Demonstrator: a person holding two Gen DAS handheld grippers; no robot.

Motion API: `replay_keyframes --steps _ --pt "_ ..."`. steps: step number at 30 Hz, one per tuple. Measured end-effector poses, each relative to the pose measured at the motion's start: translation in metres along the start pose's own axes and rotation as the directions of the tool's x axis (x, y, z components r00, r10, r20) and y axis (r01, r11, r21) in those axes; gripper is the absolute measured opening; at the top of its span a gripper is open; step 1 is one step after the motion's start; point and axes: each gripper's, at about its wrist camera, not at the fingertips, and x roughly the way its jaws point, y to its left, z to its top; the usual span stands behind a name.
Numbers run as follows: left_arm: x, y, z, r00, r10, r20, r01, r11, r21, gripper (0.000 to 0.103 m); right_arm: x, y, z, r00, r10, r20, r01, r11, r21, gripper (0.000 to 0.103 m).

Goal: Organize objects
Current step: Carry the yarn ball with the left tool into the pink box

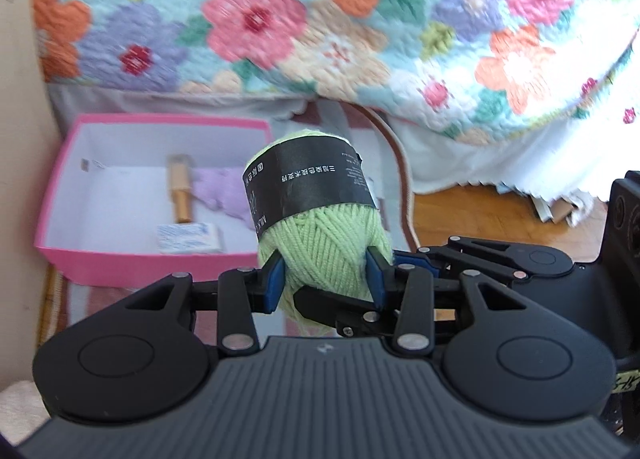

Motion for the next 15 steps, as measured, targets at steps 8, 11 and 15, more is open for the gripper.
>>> replay_keyframes --steps 8,11,15 --pt "-0.029 0.04 0.022 0.997 0.053 0.053 -0.051 0.998 -0.035 0.04 0.017 0.043 0.032 0.999 0.042 0.008 -0.042 0.997 -0.067 0.053" --pt "-0.027 0.054 0.035 0.994 0.087 0.065 -0.085 0.996 -0.028 0.04 0.029 0.052 0.045 0.998 0.056 0.018 -0.055 0.995 -0.08 0.053" --pt "-0.007 0.076 0.053 0.987 0.147 0.06 -0.145 0.989 -0.028 0.04 0.06 0.052 0.057 0.996 0.078 0.041 -0.075 0.995 -0.06 0.053"
